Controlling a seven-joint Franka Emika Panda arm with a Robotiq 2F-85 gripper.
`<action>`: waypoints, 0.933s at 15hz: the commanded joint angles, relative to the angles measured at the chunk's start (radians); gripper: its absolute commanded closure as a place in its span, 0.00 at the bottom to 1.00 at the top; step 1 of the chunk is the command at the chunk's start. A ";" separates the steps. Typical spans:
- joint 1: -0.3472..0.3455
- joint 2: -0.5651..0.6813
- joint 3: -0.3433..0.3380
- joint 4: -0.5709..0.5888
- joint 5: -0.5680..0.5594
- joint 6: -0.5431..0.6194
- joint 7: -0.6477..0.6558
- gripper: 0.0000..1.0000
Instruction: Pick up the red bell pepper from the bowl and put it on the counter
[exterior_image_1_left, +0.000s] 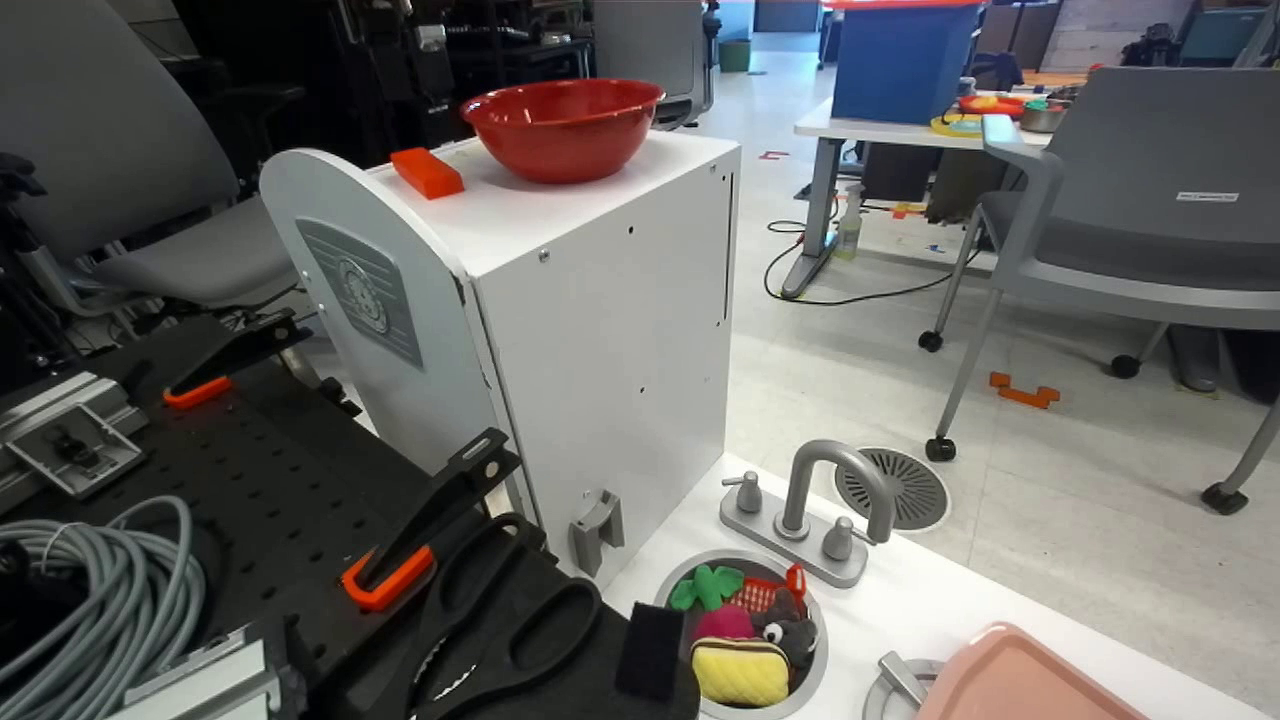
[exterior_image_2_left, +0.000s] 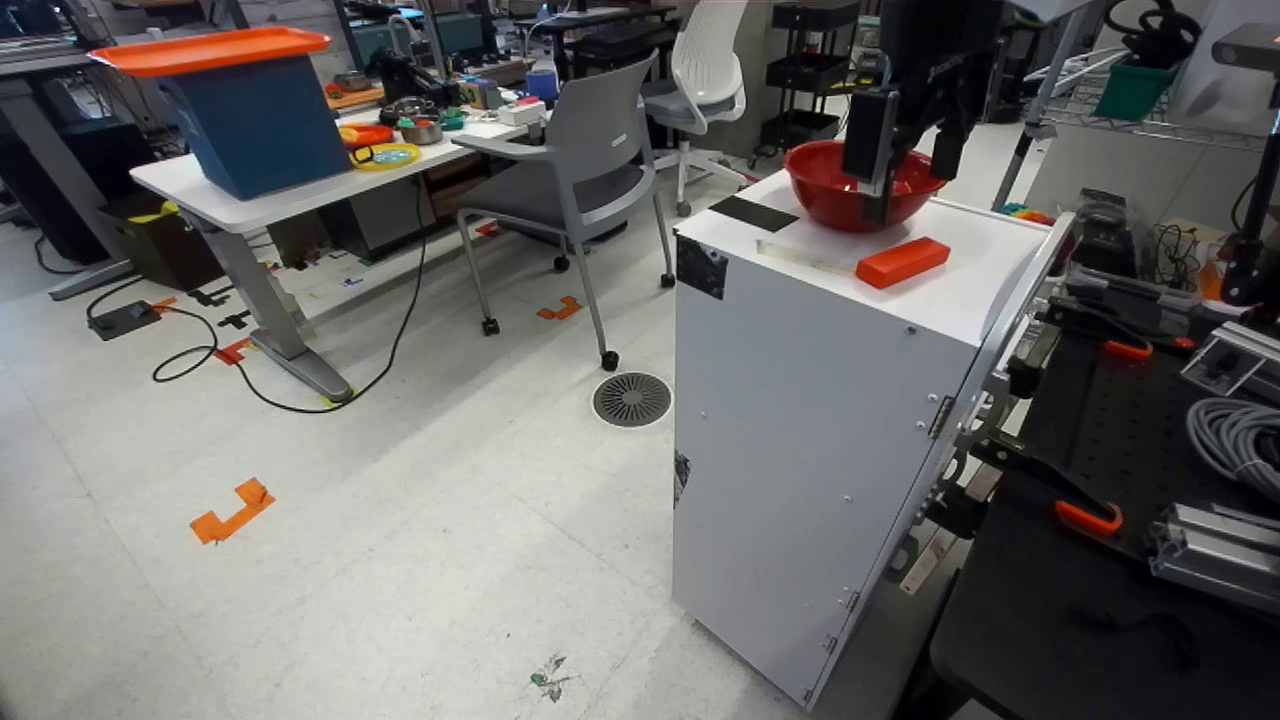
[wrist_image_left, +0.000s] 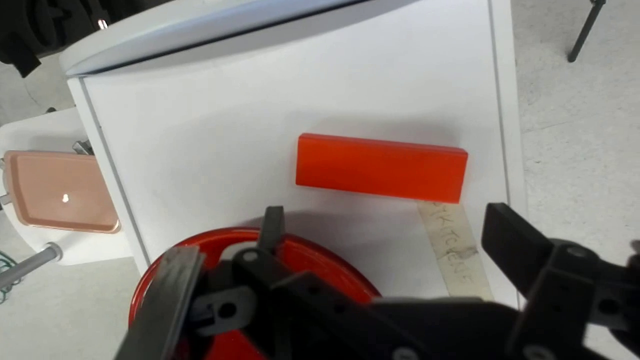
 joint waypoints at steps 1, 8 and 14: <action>-0.002 -0.049 -0.019 -0.026 -0.005 0.010 -0.003 0.00; -0.057 -0.126 -0.069 -0.028 -0.042 0.001 0.038 0.00; -0.100 -0.094 -0.085 -0.001 -0.057 -0.009 0.043 0.00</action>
